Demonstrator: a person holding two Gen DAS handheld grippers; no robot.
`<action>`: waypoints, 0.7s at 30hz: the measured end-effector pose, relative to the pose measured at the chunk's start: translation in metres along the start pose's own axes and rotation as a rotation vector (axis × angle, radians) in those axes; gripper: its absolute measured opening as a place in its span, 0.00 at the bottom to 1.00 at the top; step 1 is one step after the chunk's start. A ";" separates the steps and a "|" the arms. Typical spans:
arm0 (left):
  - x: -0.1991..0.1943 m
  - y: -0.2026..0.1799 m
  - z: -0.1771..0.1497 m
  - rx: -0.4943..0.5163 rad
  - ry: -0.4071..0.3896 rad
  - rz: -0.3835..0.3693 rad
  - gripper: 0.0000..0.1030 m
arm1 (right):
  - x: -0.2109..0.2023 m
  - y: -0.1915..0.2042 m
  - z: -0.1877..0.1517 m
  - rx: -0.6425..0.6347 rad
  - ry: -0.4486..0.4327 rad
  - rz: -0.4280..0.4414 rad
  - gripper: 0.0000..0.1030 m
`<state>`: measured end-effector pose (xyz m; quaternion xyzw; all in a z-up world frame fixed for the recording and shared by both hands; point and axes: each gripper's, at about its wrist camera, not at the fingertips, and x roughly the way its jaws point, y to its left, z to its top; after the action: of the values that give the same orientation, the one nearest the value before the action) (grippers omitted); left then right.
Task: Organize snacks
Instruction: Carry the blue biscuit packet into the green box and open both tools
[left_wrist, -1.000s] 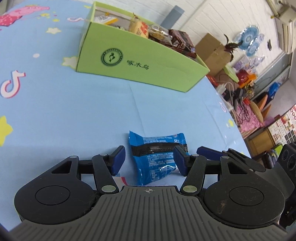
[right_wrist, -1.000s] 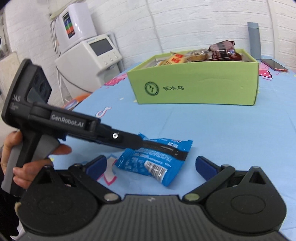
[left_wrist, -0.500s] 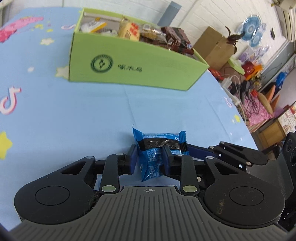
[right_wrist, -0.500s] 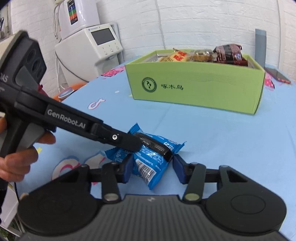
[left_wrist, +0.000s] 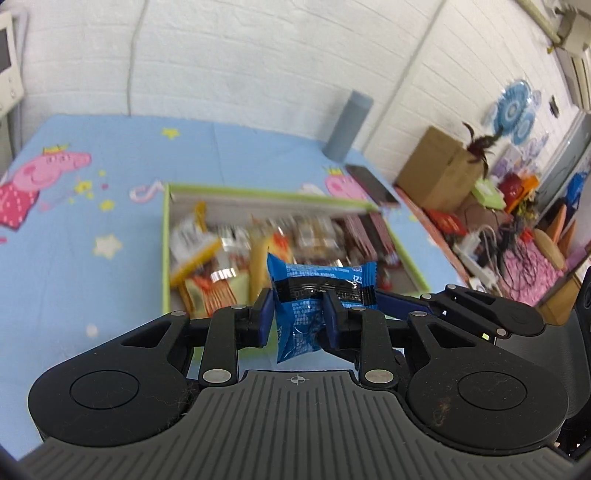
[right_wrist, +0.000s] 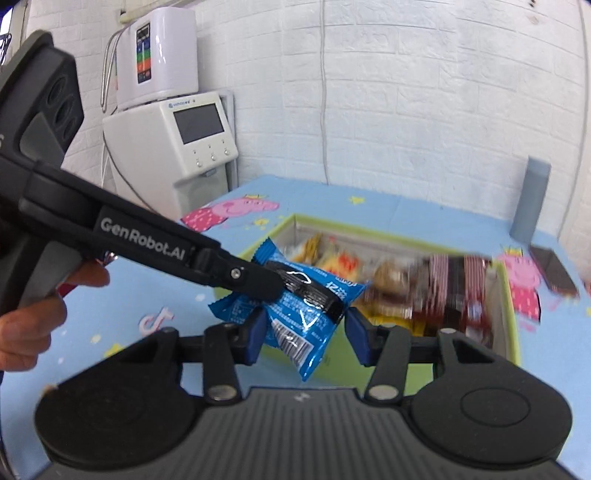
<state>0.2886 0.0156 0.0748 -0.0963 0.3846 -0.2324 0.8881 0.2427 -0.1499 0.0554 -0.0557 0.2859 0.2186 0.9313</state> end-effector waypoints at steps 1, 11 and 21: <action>0.005 0.005 0.009 -0.006 -0.003 0.011 0.09 | 0.010 -0.004 0.009 -0.006 0.001 0.001 0.53; 0.100 0.064 0.054 -0.036 0.047 0.110 0.10 | 0.131 -0.031 0.048 -0.022 0.126 0.044 0.57; 0.062 0.049 0.044 -0.023 -0.046 0.076 0.49 | 0.106 -0.020 0.043 -0.059 0.055 0.006 0.83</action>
<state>0.3740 0.0283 0.0478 -0.0973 0.3703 -0.1917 0.9037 0.3522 -0.1187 0.0319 -0.0882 0.3051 0.2283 0.9203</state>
